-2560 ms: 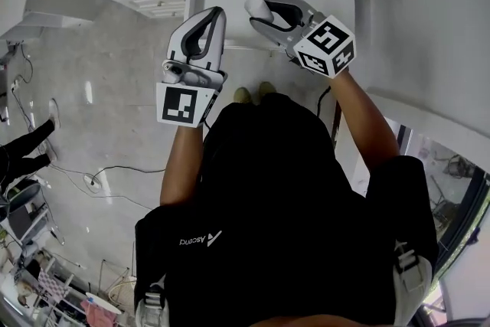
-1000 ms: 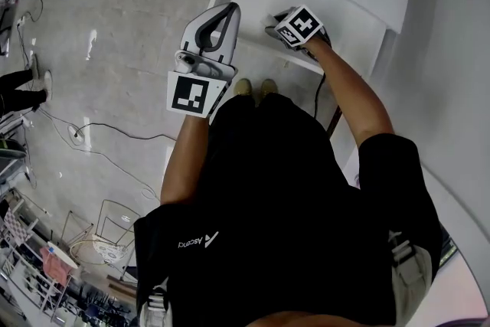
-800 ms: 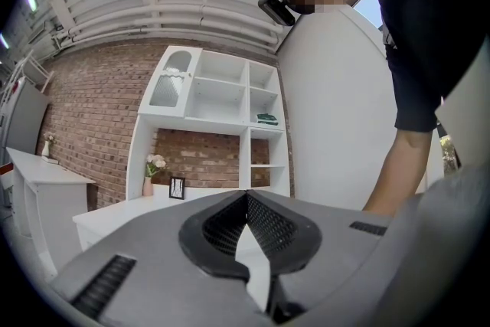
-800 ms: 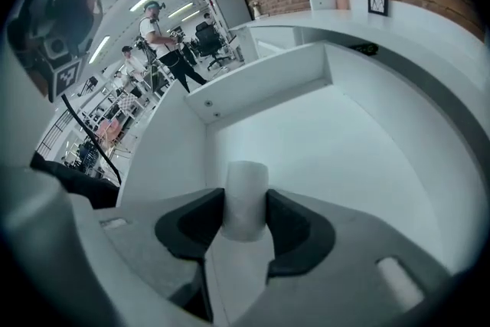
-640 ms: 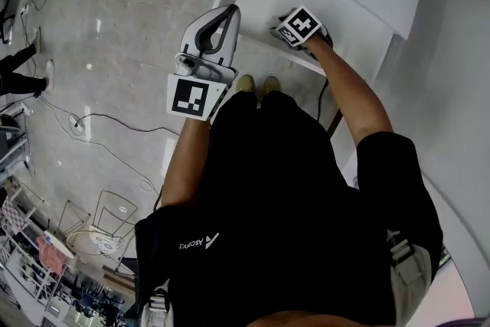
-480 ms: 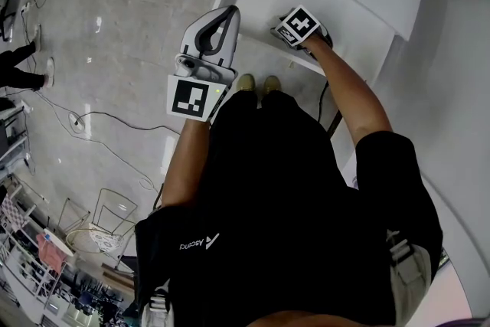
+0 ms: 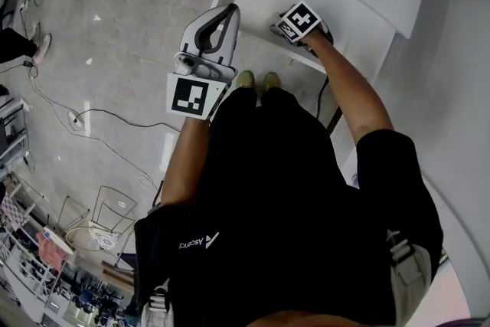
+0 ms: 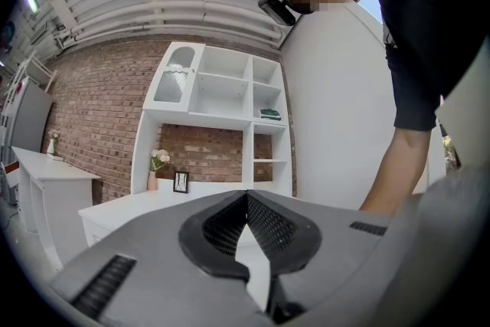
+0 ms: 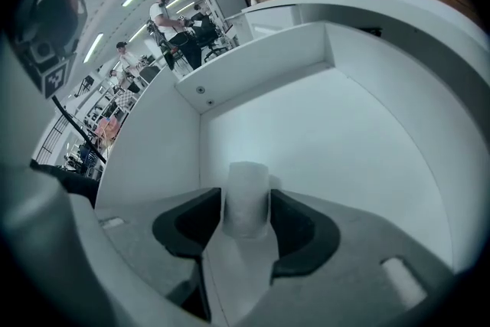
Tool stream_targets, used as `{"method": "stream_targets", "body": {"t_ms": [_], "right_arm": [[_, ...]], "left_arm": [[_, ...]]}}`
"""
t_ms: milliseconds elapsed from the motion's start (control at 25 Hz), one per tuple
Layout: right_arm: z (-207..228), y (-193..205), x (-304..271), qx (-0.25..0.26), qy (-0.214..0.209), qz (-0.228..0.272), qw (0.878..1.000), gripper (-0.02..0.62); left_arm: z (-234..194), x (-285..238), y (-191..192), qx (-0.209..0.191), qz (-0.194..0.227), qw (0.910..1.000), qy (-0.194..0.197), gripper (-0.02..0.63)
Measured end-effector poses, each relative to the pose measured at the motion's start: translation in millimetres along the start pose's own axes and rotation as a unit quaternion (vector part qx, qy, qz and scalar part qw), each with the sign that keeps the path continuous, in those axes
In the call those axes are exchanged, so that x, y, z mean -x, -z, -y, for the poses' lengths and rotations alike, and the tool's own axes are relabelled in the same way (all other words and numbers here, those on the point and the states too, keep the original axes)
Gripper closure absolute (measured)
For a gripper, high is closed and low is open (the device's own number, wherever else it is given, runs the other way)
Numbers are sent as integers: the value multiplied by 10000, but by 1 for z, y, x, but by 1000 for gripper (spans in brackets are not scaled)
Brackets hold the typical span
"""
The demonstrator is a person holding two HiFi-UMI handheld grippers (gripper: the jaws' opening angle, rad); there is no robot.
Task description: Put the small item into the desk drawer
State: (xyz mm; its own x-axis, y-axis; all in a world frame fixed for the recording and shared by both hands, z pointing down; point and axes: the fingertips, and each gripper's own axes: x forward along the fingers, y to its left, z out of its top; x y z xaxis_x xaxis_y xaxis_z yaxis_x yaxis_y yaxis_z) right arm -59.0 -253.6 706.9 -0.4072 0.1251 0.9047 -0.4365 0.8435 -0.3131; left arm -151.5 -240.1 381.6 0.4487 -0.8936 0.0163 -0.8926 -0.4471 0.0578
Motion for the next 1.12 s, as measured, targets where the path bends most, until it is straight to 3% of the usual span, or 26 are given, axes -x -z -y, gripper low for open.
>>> {"method": "stream_targets", "body": {"t_ms": [520, 720, 880, 1120], "right_arm": [[-4, -15, 34, -8, 116, 590, 9982, 391], [-10, -30, 70, 15, 268, 1230, 9920, 393], [-27, -51, 118, 123, 367, 2169, 9754, 402], [-63, -71, 194, 288, 413, 3508, 9351, 413]], "left_arm": [[11, -2, -4, -5, 62, 9999, 155, 607], [17, -5, -5, -10, 53, 9996, 270, 607], [27, -9, -2, -1, -5, 9993, 385, 607], [49, -13, -2, 7, -39, 9983, 577, 607]]}}
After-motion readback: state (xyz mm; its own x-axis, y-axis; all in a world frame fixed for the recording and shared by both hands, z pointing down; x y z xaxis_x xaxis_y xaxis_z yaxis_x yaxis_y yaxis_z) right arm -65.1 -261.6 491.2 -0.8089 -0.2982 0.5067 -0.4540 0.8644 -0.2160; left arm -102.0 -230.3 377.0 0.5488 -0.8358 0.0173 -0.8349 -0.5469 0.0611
